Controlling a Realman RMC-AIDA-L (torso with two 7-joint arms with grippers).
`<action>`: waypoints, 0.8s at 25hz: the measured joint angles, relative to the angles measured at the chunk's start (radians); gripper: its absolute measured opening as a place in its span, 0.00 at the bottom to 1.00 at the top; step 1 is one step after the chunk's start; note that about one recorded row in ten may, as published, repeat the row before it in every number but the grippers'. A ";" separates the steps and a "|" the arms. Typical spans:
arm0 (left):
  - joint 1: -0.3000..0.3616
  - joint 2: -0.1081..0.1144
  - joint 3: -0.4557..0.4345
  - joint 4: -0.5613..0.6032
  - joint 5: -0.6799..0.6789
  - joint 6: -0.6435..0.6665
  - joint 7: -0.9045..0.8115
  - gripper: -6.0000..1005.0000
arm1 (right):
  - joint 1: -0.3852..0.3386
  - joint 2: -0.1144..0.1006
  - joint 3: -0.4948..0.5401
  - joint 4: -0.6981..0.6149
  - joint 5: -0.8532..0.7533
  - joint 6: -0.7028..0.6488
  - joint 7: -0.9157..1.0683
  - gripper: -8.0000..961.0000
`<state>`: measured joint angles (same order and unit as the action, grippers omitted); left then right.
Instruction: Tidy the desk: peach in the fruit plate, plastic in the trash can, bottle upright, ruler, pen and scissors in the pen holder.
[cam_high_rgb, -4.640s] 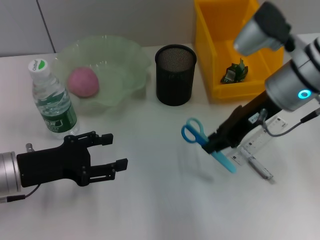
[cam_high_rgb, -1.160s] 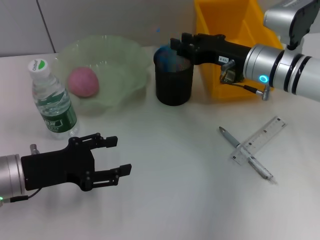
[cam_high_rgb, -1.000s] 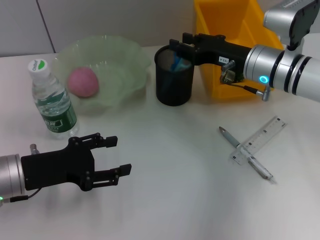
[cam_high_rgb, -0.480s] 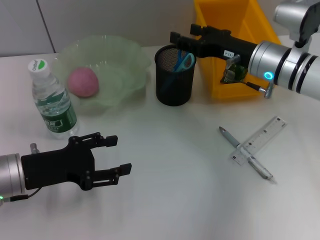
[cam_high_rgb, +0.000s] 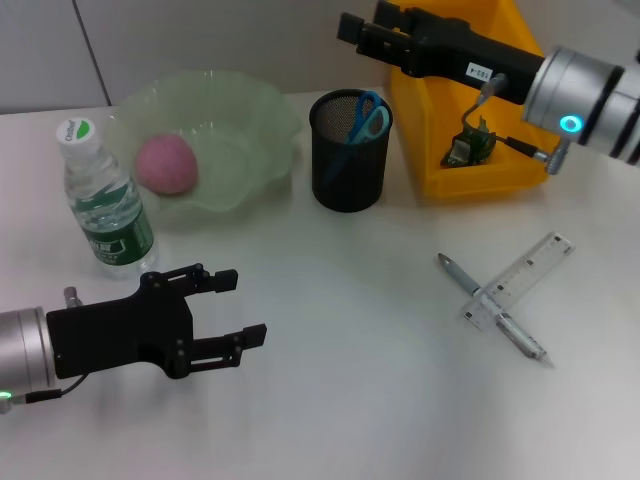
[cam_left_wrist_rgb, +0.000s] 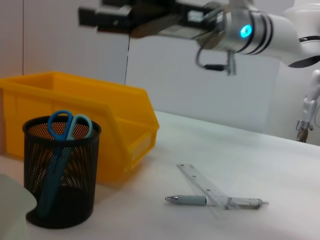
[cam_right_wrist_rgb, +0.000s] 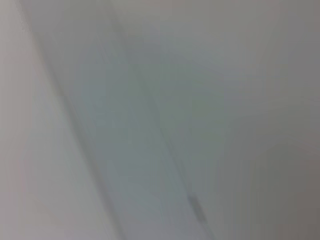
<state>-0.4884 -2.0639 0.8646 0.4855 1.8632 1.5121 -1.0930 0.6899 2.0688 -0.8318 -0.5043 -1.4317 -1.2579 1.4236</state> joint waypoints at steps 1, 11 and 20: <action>-0.001 -0.002 -0.003 -0.002 -0.001 -0.002 0.000 0.78 | 0.000 0.000 0.000 0.000 0.000 0.000 0.000 0.80; 0.004 -0.006 -0.010 -0.019 -0.064 0.003 -0.007 0.78 | -0.033 -0.090 -0.091 -0.303 -0.266 -0.381 0.302 0.80; 0.013 -0.007 -0.009 -0.029 -0.073 0.005 -0.020 0.78 | 0.077 -0.129 -0.020 -0.428 -0.682 -0.637 0.324 0.79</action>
<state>-0.4754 -2.0705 0.8556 0.4563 1.7905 1.5172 -1.1130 0.7672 1.9394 -0.8515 -0.9321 -2.1141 -1.8953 1.7480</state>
